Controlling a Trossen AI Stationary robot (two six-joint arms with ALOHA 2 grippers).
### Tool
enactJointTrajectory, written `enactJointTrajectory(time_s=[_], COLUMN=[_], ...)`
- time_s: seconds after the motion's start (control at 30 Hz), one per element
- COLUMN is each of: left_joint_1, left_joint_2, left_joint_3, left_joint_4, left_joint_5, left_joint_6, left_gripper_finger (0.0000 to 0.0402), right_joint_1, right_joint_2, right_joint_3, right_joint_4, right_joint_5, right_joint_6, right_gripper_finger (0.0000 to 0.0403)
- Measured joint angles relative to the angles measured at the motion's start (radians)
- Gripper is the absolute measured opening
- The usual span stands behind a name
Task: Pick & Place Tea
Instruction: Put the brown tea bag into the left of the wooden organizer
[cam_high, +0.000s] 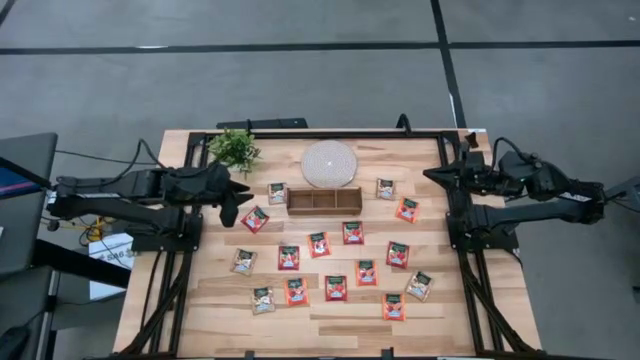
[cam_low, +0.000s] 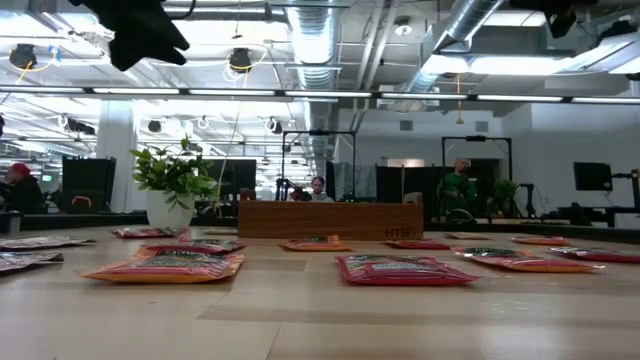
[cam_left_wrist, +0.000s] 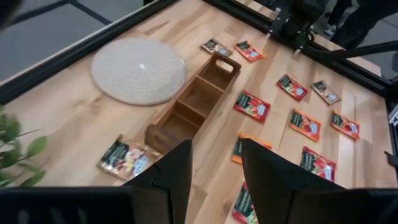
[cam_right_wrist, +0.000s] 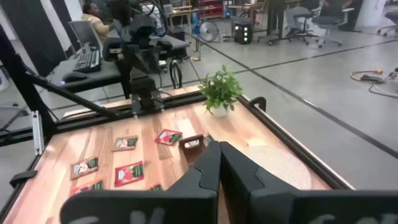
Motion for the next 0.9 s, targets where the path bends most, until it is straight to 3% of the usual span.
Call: enactJointTrajectory(time_s=[0.2, 0.43, 0.53, 0.7, 0.9], left_joint_1=[0.0, 0.0, 0.0, 0.0, 0.001], left_joint_2=[-0.13, -0.316, -0.329, -0.228, 0.056], left_joint_3=[-0.023, -0.31, -0.358, -0.296, -0.087], left_joint_4=[-0.09, -0.016, 0.055, 0.07, 0.044], left_joint_5=[-0.055, -0.054, -0.014, 0.017, -0.036], left_joint_6=[-0.001, -0.144, -0.177, -0.09, 0.2], left_gripper_finger=[0.0108, 0.0091, 0.009, 0.009, 0.009], right_joint_1=[0.0, 0.0, 0.0, 0.0, 0.0], right_joint_2=[0.0, 0.0, 0.0, 0.0, 0.0], right_joint_3=[0.0, 0.0, 0.0, 0.0, 0.0], right_joint_4=[0.0, 0.0, 0.0, 0.0, 0.001], right_joint_5=[0.001, 0.002, 0.002, 0.008, 0.009], right_joint_6=[0.002, 0.039, 0.045, 0.07, 0.081], right_gripper_finger=[0.0, 0.0, 0.0, 0.0, 0.0])
